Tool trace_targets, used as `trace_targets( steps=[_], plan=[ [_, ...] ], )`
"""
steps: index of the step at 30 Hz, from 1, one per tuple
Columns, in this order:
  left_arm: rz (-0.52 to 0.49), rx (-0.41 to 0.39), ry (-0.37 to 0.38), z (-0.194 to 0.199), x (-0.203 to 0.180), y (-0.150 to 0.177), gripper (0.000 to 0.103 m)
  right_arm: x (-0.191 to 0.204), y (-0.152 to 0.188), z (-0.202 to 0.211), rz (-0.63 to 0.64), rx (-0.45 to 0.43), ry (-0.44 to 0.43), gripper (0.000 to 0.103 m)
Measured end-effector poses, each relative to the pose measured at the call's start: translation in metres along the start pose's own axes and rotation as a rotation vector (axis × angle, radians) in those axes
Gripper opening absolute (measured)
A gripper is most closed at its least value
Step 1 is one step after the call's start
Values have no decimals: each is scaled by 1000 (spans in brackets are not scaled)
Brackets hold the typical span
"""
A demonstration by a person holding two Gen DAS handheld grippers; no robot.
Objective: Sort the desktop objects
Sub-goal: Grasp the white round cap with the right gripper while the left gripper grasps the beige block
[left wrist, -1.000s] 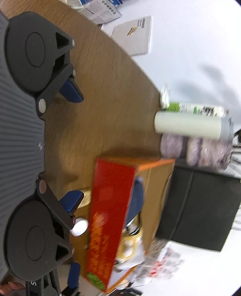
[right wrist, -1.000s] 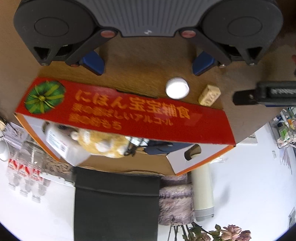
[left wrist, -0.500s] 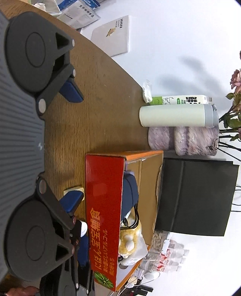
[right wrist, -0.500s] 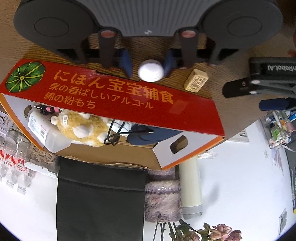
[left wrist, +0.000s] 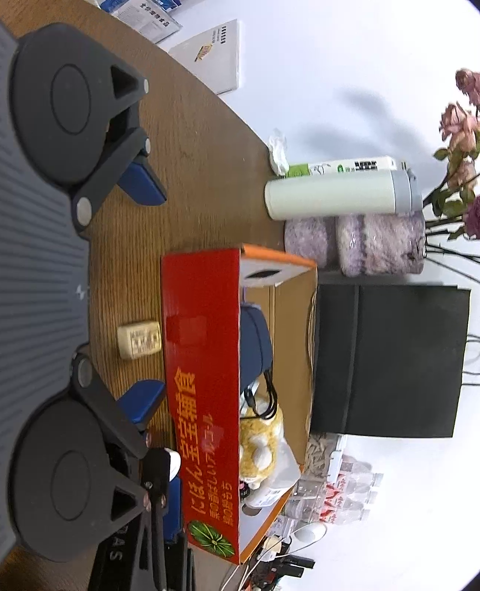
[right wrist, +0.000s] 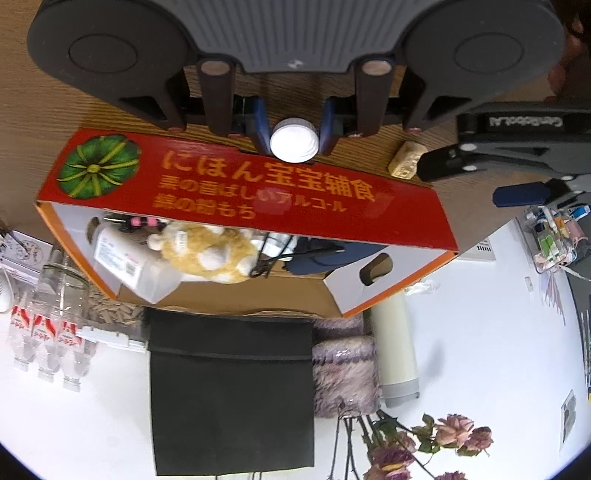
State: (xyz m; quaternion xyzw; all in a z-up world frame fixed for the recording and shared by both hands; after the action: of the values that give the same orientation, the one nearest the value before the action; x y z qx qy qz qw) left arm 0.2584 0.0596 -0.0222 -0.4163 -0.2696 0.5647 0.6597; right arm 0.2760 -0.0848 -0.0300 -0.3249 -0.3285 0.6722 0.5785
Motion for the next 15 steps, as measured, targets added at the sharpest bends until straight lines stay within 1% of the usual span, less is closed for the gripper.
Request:
trace_targets(
  steps=[2, 3, 5, 7, 9, 12, 14, 15],
  plan=[
    [3, 7, -10, -5, -4, -1, 102, -7, 2, 3, -2, -5, 3, 27],
    [6, 13, -12, -7, -5, -1, 100, -11, 3, 5, -2, -7, 5, 27],
    [12, 29, -24, -13, -6, -2, 85, -18, 4, 9, -2, -12, 7, 27],
    [9, 48, -33, -19, -9, -1, 77, -25, 6, 11, -2, -16, 8, 27],
    [8, 61, -41, -23, -11, 0, 73, -32, 7, 14, -4, -20, 10, 27],
    [-2, 71, -43, -27, -17, 2, 61, -40, 9, 15, -4, -22, 12, 27],
    [2, 77, -42, -29, -19, 3, 48, -44, 10, 16, -3, -23, 13, 27],
    [5, 83, -39, -30, -19, 4, 46, -46, 10, 16, -3, -24, 13, 27]
  ],
)
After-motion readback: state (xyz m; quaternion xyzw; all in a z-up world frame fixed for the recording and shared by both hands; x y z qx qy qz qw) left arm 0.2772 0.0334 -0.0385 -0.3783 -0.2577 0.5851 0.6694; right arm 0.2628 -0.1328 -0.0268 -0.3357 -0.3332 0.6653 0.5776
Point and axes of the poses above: each gripper's, at about its wrist camera, not at the fingertips, and z roughly against the way its jaws point, x to its left, y to its underside, the point moved 7 cm from there along -z, roughly the way its jaws point, and after that the axes turned 14 degrees about y, right-handed, at the moved point
